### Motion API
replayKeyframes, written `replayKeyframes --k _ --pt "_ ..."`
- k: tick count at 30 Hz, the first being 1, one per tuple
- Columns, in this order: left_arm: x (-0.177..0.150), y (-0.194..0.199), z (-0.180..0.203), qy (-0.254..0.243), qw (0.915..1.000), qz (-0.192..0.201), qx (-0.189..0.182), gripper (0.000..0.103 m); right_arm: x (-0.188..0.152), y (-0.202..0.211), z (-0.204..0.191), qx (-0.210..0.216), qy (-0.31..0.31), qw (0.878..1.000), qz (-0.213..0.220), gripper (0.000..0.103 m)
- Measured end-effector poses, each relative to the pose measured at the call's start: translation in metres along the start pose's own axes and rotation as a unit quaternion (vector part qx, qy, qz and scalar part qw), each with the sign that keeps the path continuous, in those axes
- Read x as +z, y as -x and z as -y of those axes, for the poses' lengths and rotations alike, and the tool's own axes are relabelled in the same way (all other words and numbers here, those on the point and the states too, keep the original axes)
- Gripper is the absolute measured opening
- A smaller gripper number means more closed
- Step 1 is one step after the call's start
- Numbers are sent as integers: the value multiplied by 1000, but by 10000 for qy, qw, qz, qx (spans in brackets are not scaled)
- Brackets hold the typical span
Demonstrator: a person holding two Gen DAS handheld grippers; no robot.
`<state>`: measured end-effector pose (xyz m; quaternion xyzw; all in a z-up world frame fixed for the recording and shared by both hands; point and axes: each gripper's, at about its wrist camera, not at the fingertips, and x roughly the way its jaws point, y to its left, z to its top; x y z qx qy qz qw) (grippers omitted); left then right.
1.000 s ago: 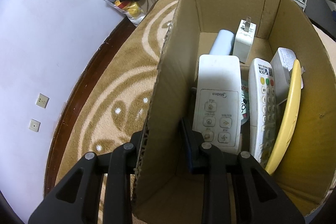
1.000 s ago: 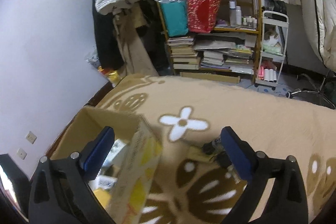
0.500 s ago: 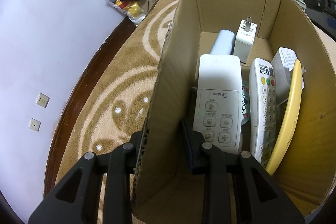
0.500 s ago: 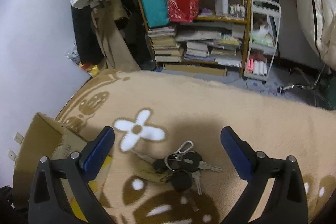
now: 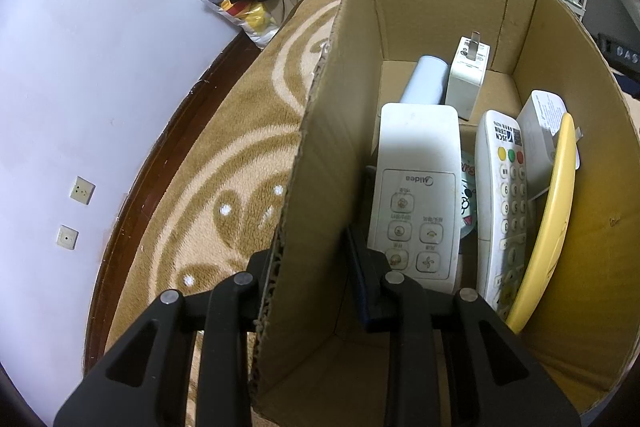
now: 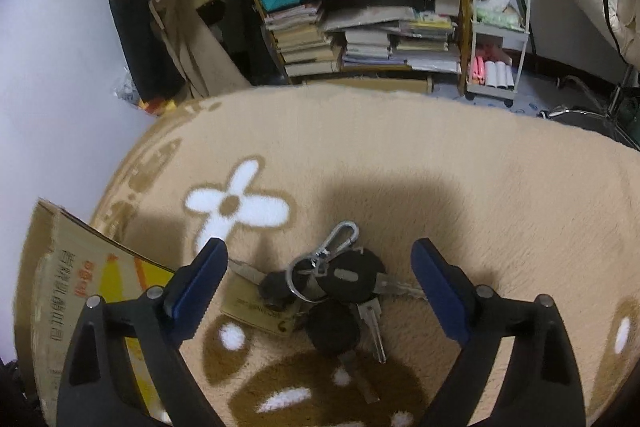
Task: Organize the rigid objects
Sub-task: 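Move the right tool back to the keys on the rug, then grasp the key ring with the right tool and lift it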
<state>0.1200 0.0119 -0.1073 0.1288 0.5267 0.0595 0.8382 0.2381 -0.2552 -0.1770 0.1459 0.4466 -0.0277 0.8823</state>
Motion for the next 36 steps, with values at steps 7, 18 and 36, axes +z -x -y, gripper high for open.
replayKeyframes --k 7,18,36 --pt "0 0 0 5 10000 -5 -9 28 -7 -10 6 -241 -121 9995 -174 52" --pt "0 -1 -1 10 10000 -8 -11 28 -10 9 -4 -308 182 9993 49 40" --pt "0 -3 -1 37 10000 -25 -27 28 -20 98 -50 219 210 9953 918 40"
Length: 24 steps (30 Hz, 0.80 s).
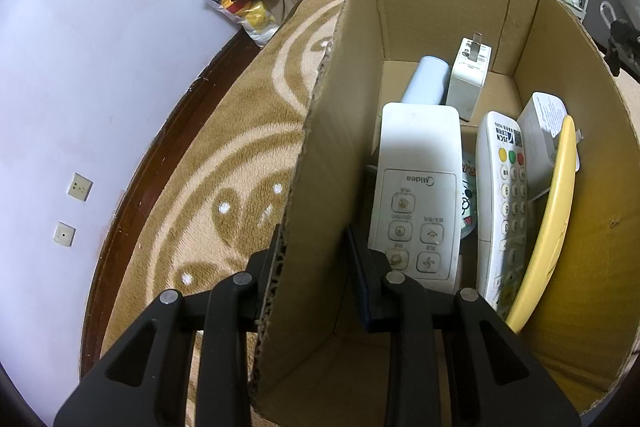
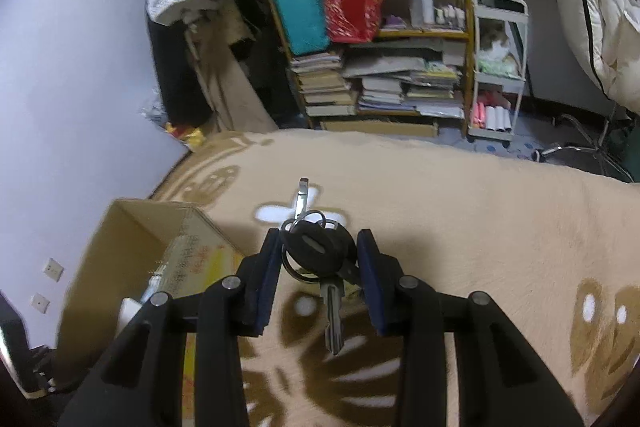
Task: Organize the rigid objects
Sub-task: 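Grasp the key ring with the right tool and lift it, then carry the keys over the box, lower them in and release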
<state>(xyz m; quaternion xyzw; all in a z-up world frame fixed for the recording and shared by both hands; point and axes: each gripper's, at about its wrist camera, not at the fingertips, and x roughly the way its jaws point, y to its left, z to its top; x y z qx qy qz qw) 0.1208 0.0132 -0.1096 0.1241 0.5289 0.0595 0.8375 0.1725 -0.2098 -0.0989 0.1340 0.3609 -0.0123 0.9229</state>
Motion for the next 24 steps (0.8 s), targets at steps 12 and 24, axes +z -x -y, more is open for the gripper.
replayKeyframes --k 12,24 --pt "0 0 0 12 10000 -4 -5 28 -8 61 -84 745 615 9937 566 40" --pt "0 -1 0 36 10000 -11 -45 28 -24 65 -121 1161 940 9879 410 40"
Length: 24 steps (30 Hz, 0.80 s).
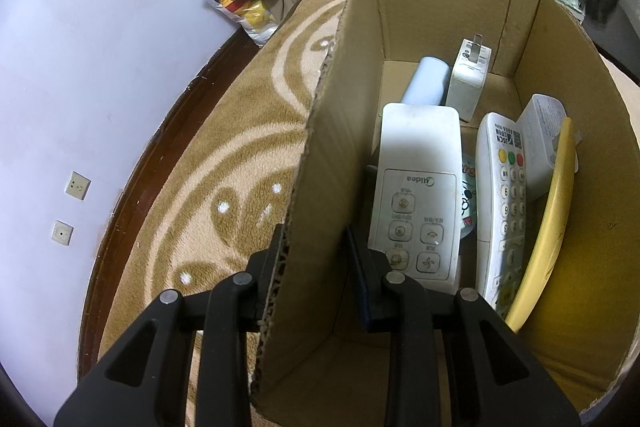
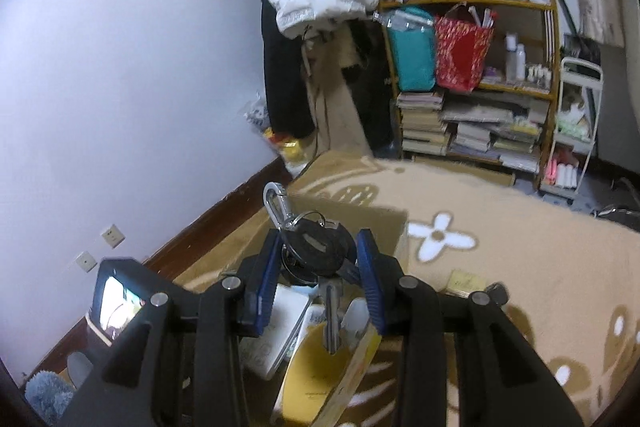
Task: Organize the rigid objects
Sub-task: 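Carry the keys over the box, lower them in and release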
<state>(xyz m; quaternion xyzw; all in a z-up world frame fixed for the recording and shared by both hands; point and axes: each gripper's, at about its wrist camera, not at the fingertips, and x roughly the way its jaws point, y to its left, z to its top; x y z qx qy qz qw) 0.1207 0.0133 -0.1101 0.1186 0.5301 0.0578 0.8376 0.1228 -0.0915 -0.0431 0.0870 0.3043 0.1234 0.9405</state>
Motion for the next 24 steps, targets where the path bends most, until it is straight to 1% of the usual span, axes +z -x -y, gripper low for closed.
replayKeyframes --k 7,11,17,20,24 --pt "0 0 0 12 10000 -2 -14 28 -17 -16 2 118 -140 9990 -396 40" --pt "0 1 0 15 10000 -3 -21 28 -26 -24 10 94 -250 9979 -585 40" --pt "0 0 -1 29 10000 -3 -43 28 -27 -26 13 102 -182 9978 -625 40" --pt "0 0 -1 22 10000 -3 -35 28 -27 -25 16 71 -212 9981 -577 40" --pt "0 1 -2 31 10000 -8 -45 28 -26 -24 23 -75 -303 9980 -546 40"
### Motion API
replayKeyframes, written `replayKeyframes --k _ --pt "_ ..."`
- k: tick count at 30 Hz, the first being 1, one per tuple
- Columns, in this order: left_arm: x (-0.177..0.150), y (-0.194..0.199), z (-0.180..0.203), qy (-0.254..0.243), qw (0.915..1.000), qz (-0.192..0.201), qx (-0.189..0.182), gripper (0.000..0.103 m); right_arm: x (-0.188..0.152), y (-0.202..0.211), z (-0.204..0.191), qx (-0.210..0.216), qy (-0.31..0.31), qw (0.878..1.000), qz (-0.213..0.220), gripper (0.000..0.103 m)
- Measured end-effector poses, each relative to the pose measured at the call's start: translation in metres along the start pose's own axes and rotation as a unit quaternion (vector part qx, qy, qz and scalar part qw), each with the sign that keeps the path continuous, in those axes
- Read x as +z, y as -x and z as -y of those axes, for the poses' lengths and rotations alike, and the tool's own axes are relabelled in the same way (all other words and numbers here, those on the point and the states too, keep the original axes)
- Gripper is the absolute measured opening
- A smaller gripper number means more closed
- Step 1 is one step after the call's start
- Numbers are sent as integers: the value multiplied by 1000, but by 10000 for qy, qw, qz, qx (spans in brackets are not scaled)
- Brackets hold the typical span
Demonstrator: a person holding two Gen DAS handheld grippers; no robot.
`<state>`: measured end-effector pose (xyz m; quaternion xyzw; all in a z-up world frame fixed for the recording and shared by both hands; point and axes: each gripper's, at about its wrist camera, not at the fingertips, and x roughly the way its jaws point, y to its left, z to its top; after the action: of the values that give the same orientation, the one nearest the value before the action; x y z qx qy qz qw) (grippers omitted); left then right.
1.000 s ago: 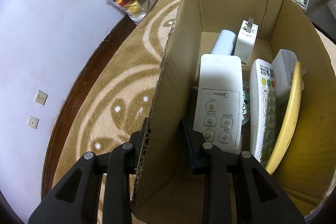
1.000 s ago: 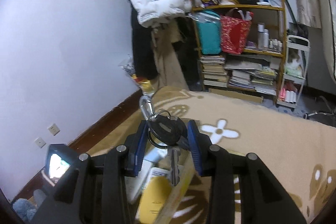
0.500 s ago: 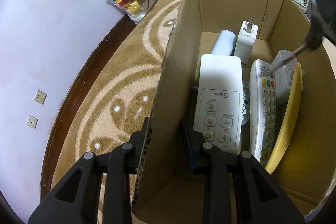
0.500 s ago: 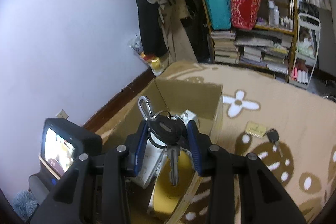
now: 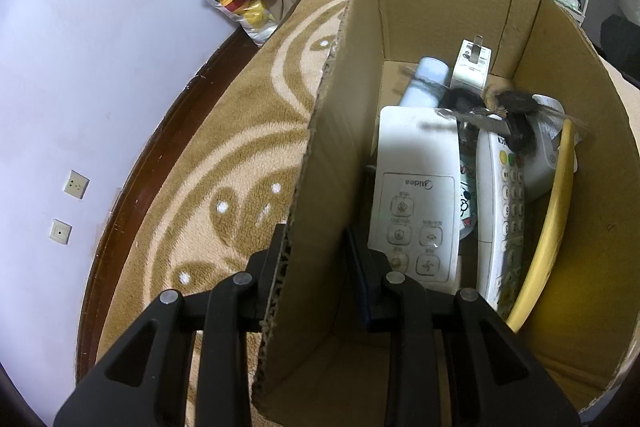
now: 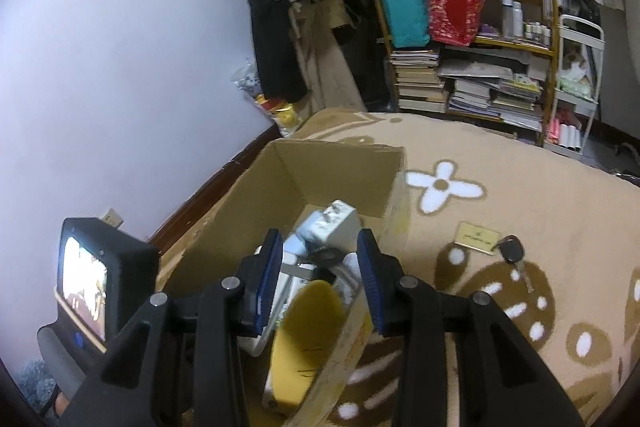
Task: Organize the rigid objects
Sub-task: 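Carry the keys over the box, lower them in and release, then move the right tool back to the remaining key and gold tag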
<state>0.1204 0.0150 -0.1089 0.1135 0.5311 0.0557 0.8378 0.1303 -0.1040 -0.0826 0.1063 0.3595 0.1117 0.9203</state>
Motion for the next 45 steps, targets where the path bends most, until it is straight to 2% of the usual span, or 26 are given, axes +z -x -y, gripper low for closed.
replayKeyframes --k 6,8,13,16,24,30,45 --pt "0 1 -1 -9 10000 9 8 28 5 3 7 -104 -73 9999 75 42" --pt "0 1 -2 -3 10000 7 -1 28 8 4 11 -156 -128 9997 106 52" --pt "0 1 -2 -9 10000 6 4 28 20 12 22 -482 -265 9978 378 89" --pt "0 2 -3 -11 10000 6 5 28 28 14 31 -712 -321 9956 511 102" --pt "0 3 -4 -19 10000 1 28 28 48 14 70 -998 -671 9903 698 103" --pt "0 5 -4 -23 10000 -2 1 28 56 0 91 -1132 -743 9882 721 103" --pt "0 5 -2 -79 10000 9 25 28 22 -45 141 -1489 -1014 9835 176 103"
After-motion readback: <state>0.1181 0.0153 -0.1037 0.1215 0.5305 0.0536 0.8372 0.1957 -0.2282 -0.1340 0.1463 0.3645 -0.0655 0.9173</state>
